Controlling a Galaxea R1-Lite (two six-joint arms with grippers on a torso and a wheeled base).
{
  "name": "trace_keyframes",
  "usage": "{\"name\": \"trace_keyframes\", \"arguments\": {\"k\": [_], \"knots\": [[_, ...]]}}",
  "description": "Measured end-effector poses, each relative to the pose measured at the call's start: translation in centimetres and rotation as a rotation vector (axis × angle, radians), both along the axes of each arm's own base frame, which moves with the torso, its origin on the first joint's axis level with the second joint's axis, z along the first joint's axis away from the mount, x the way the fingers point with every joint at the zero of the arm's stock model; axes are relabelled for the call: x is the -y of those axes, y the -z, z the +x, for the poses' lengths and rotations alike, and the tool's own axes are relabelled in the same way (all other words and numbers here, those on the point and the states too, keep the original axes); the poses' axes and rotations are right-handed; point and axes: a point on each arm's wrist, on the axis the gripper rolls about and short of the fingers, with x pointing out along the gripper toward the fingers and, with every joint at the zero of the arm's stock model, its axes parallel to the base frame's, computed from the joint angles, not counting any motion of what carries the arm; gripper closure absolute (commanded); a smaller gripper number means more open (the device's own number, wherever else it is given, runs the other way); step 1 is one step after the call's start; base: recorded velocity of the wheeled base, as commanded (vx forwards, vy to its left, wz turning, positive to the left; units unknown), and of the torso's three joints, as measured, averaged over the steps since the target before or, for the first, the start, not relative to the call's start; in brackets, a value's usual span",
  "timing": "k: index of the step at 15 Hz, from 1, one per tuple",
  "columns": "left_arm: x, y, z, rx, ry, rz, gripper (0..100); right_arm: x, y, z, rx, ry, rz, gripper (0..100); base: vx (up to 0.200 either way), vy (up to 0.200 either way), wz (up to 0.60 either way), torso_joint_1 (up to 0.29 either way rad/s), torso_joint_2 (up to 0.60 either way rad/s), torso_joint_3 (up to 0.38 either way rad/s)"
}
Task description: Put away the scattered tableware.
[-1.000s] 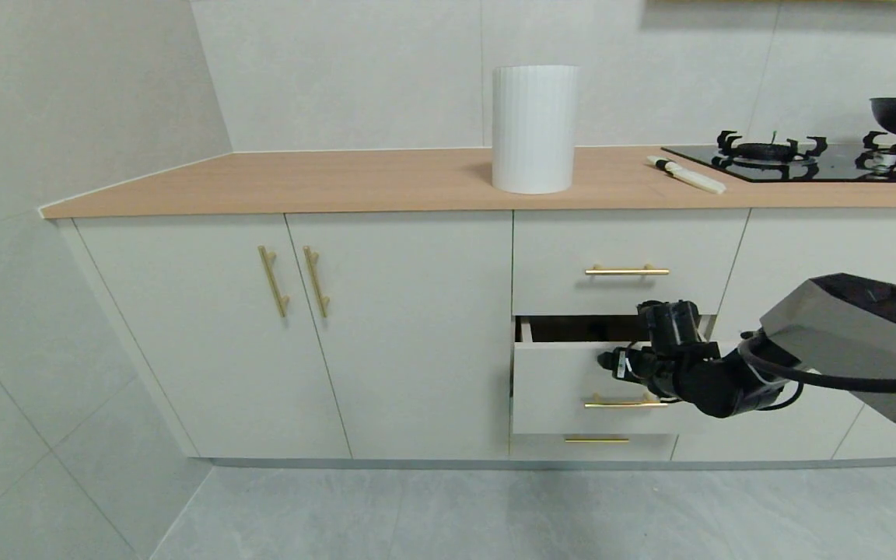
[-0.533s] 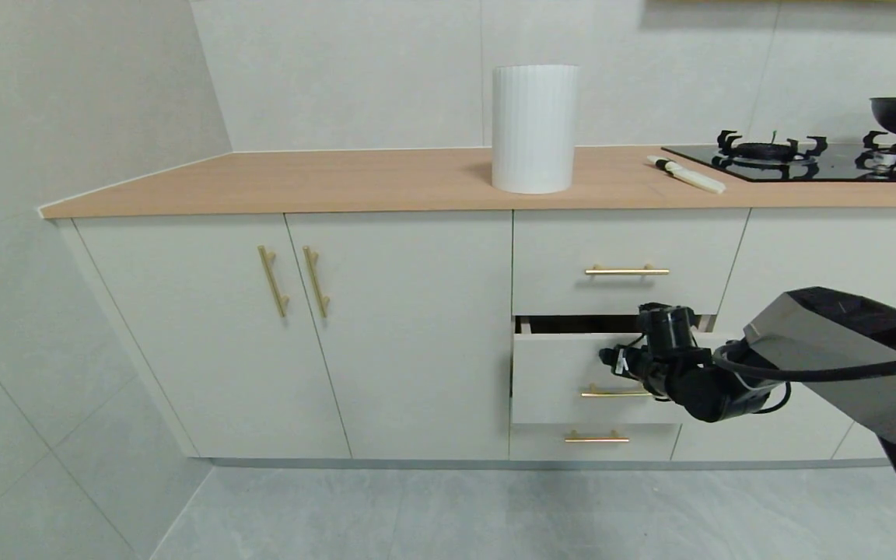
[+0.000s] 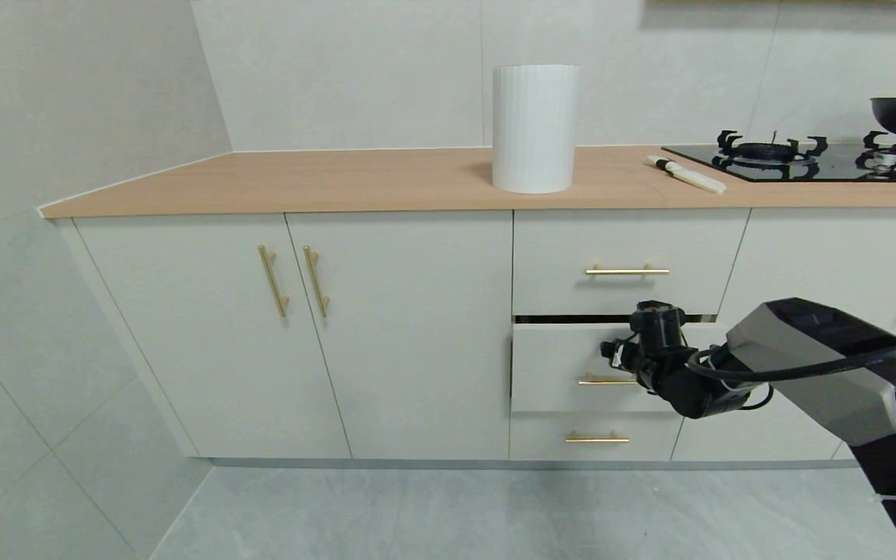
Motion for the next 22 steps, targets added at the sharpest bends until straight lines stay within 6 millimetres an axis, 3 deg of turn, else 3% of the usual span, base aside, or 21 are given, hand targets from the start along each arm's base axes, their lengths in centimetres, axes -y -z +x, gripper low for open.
{"name": "trace_keyframes", "arguments": {"k": [12, 22], "knots": [[0.0, 0.0, 0.0, 0.0, 0.0, 0.0, 0, 0.7, 0.9, 2.6, 0.062, 0.056, 0.017, 0, 0.0, 0.0, 0.0, 0.0, 0.0, 0.0], [0.0, 0.0, 0.0, 0.0, 0.0, 0.0, 0, 1.2, 1.3, 3.4, 0.065, 0.082, 0.01, 0, 0.0, 0.0, 0.0, 0.0, 0.0, 0.0]]}}
